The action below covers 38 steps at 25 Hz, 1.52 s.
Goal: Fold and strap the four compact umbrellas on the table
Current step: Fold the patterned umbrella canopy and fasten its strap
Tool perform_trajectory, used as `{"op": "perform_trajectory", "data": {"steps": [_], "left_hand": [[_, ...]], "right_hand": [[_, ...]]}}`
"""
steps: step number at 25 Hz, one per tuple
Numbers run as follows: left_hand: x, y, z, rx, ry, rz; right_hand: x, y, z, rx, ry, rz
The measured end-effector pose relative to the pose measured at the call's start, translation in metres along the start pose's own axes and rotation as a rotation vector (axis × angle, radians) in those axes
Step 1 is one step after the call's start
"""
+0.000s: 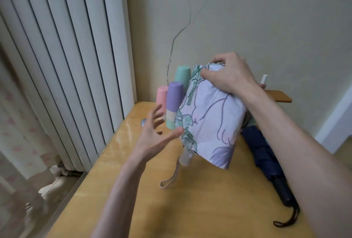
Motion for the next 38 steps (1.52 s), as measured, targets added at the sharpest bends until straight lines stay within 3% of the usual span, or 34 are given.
{"op": "perform_trajectory", "data": {"steps": [2,4,8,14,21,26,31,35,38], "left_hand": [[0.042,0.009,-0.016,0.115,-0.033,0.116],[0.059,0.016,-0.016,0.13,-0.021,0.089],[0.048,0.011,0.005,0.062,0.005,-0.006],[0.058,0.016,0.03,-0.068,0.138,0.14],[0.087,0.039,0.041,-0.231,0.457,0.369],[0.095,0.043,0.039,-0.261,0.509,0.391],[0.073,0.022,0.04,-0.172,0.386,0.214],[0.049,0.012,0.044,-0.177,0.49,0.041],[0.034,0.011,0.043,-0.201,0.538,-0.05]], "right_hand": [[0.011,0.005,0.01,-0.013,0.006,0.01],[0.02,0.011,0.019,-0.005,-0.025,0.024],[0.036,0.016,0.027,0.006,-0.07,0.081],[0.056,0.022,0.026,0.027,-0.079,0.152],[0.071,0.024,0.028,-0.055,-0.107,0.218],[0.075,0.025,0.025,-0.067,-0.132,0.218],[0.071,0.03,0.023,-0.138,-0.295,0.317],[0.057,0.063,-0.007,-0.158,-0.488,0.352],[0.075,0.108,-0.021,-0.196,-0.558,0.588]]}}
Point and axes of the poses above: each hand's wrist, its own y-axis away from the middle knuckle, its own x-axis out of the palm, z = x × y, the point moved 10 cm from there along -y, towards the middle knuckle, and after that the axes turned 5 degrees about -z, right-handed, at the moved point
